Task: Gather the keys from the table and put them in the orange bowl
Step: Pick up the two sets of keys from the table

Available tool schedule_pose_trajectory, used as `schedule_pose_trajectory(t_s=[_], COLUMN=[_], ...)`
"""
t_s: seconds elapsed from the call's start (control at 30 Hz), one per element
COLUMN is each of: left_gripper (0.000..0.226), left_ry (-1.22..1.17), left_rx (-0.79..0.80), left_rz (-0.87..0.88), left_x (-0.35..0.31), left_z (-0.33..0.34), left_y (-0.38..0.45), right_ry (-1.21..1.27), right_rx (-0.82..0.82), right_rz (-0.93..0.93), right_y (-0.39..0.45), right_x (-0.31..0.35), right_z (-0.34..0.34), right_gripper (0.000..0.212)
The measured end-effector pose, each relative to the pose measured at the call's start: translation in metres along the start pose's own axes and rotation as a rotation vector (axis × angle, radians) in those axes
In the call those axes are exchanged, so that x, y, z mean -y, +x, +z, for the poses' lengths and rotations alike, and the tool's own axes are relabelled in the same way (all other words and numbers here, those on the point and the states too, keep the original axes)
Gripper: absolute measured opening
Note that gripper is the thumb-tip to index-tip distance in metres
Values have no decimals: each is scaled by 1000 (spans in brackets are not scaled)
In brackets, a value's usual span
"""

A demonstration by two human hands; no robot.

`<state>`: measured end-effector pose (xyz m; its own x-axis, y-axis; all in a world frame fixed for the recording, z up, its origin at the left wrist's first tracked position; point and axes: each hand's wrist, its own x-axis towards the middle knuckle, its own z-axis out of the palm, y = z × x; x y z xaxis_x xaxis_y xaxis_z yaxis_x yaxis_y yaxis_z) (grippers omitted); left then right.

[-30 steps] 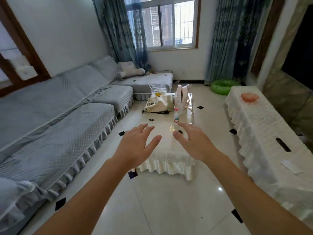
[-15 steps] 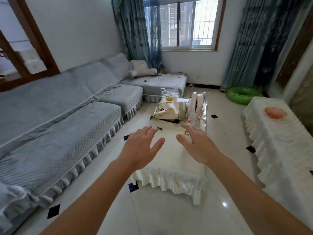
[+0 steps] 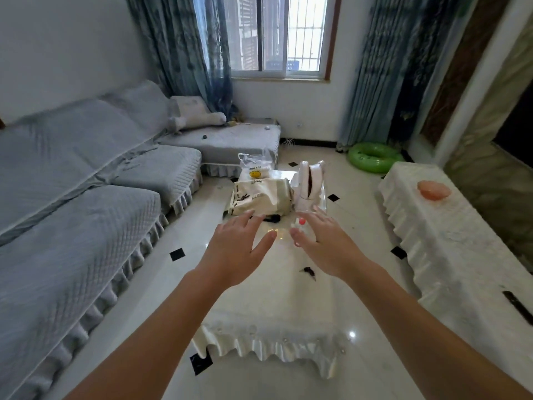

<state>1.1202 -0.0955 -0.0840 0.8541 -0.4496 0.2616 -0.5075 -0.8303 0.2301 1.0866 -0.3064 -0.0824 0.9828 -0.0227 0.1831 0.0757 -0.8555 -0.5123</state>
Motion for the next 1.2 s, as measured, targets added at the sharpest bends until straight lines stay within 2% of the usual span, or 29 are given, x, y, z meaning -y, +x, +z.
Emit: schedule_pose_trajectory(t_s=[0.17,0.4,0.73,0.9,1.2], left_gripper=[69,66,65,63,66], left_ry=[-21,8,33,15,4], left_rx=[26,120,273,275,215], left_rz=[12,-10,-99,-115,-86], left_x=[26,54,80,91,129], left_z=[21,67,127,137,132], left_y=[47,113,218,248,288], right_ry=[9,74,148,147,121], right_rx=[5,101,184,224,173], right_rz=[46,105,140,137,120], right_y=[50,120,236,274,323], right_x=[-17,-66,-131,-142,-126], right_z=[21,57,95,97,106], right_gripper=[62,63,62,62,63])
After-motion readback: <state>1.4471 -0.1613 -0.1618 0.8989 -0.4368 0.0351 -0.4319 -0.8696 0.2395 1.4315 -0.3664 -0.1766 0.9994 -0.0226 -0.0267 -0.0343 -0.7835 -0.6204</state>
